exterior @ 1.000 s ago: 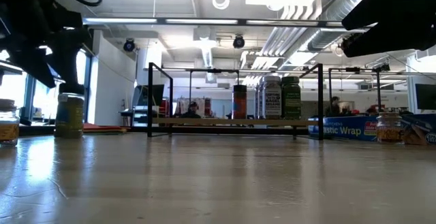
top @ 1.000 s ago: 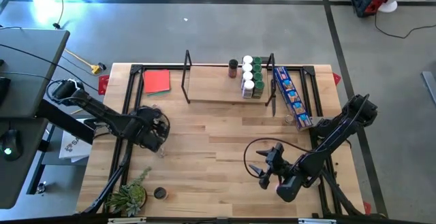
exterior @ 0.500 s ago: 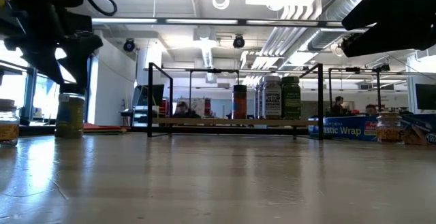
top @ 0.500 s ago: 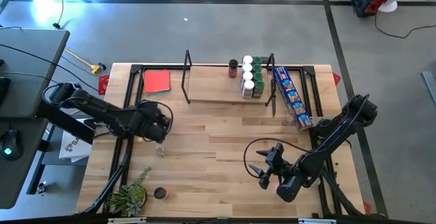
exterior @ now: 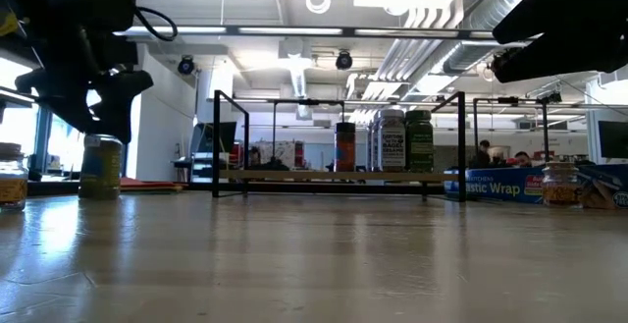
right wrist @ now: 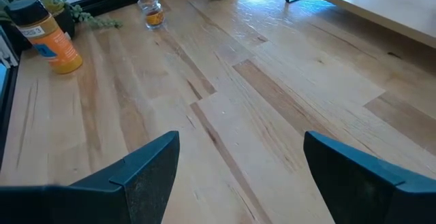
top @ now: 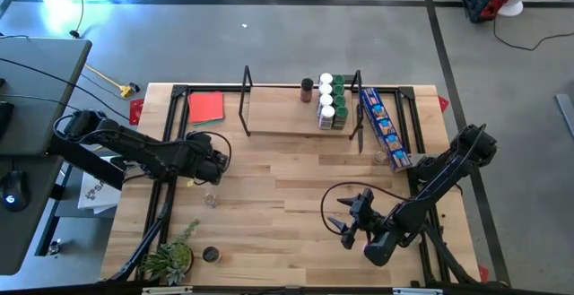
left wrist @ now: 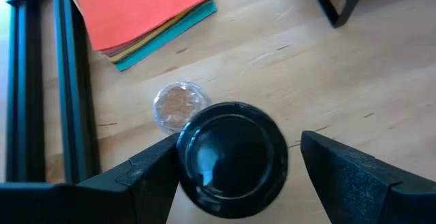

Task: Shelf spices
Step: Put the top left black seasoning bottle on the shelf aligned with the other black seasoning bottle

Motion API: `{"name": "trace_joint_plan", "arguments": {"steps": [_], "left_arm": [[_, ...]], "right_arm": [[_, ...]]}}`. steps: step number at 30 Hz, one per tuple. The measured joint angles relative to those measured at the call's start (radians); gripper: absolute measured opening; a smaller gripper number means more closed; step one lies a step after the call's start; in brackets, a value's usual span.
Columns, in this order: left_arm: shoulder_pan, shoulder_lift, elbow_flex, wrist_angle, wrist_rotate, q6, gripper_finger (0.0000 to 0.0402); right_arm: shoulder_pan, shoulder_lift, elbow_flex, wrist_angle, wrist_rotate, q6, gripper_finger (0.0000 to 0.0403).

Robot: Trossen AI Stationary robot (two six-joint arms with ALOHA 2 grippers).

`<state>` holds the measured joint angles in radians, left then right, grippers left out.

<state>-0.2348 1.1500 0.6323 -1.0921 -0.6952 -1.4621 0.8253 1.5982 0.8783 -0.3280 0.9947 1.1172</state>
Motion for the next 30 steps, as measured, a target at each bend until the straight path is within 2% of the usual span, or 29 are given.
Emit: {"name": "trace_joint_plan", "arguments": {"steps": [4,9,14,19,21,25,28,30], "left_arm": [[0.000,0.000,0.000,-0.002,-0.002,0.012,0.0263],[0.000,0.000,0.008,-0.002,0.005,0.063,0.0196],[-0.003,0.000,0.091,-0.003,0.037,0.184,0.0195],[-0.016,0.000,0.263,0.012,0.038,0.307,0.0195],[-0.017,0.000,0.333,0.086,0.051,0.392,0.0195],[0.006,0.055,0.453,0.360,0.088,0.642,0.0195],[0.055,0.166,0.560,0.523,0.130,0.843,0.0195],[0.106,0.265,0.648,0.554,0.177,0.952,0.0195]], "right_arm": [[0.000,0.000,0.000,0.000,0.000,0.000,0.0309],[0.000,0.000,0.000,0.001,0.000,0.003,0.0309],[0.000,0.000,0.000,0.001,0.001,0.003,0.0309],[0.000,0.000,0.000,0.001,0.001,0.003,0.0309],[0.000,0.000,0.000,0.002,0.001,0.002,0.0309],[0.003,0.000,0.001,0.002,0.000,0.000,0.0309],[0.020,-0.001,0.022,-0.004,0.000,-0.029,0.0309],[0.036,-0.001,0.047,-0.008,0.000,-0.055,0.0309]]}}
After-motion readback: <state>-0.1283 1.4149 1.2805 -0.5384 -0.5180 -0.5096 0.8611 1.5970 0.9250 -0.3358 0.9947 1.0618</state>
